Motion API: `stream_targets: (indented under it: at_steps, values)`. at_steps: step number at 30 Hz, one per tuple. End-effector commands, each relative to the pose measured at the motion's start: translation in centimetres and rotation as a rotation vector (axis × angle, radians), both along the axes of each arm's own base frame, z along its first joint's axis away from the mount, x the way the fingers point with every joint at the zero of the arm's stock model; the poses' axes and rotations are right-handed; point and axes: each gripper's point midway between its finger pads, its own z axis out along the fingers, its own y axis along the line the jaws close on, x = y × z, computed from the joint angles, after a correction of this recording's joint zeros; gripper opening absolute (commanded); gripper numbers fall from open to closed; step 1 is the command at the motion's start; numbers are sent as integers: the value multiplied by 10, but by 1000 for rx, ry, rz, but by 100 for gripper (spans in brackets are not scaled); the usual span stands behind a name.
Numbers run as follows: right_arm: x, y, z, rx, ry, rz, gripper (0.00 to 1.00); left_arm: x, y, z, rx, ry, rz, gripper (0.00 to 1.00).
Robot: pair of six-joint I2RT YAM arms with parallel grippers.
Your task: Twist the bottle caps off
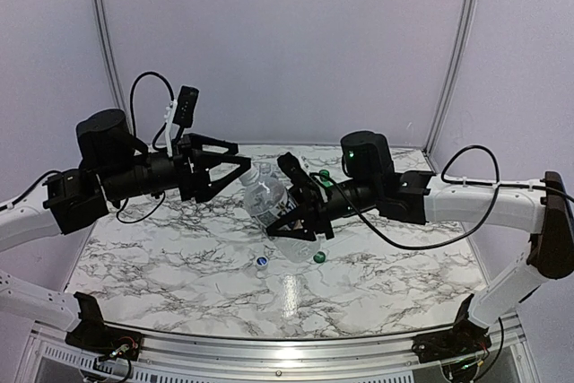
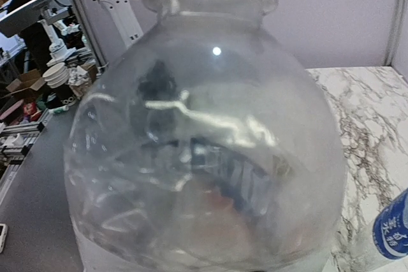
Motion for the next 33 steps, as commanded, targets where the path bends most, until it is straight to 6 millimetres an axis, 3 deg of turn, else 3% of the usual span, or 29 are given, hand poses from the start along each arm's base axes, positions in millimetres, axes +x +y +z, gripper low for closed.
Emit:
stream_targets:
  at_steps: [1,6,12,23,33]
  values:
    - [-44,-8,21,78,52,267,25,-37,-7,9,11,-153,-233,85]
    - [-58,-11,20,90,99,373,26,-61,-13,10,15,-222,-389,80]
    - [-64,-9,19,95,126,420,25,-69,-23,11,15,-228,-479,69]
    - [-64,-8,21,101,128,423,26,-69,-25,3,27,-215,-494,47]
    - [-48,-3,24,88,88,304,24,-59,-25,-7,42,-171,-430,17]
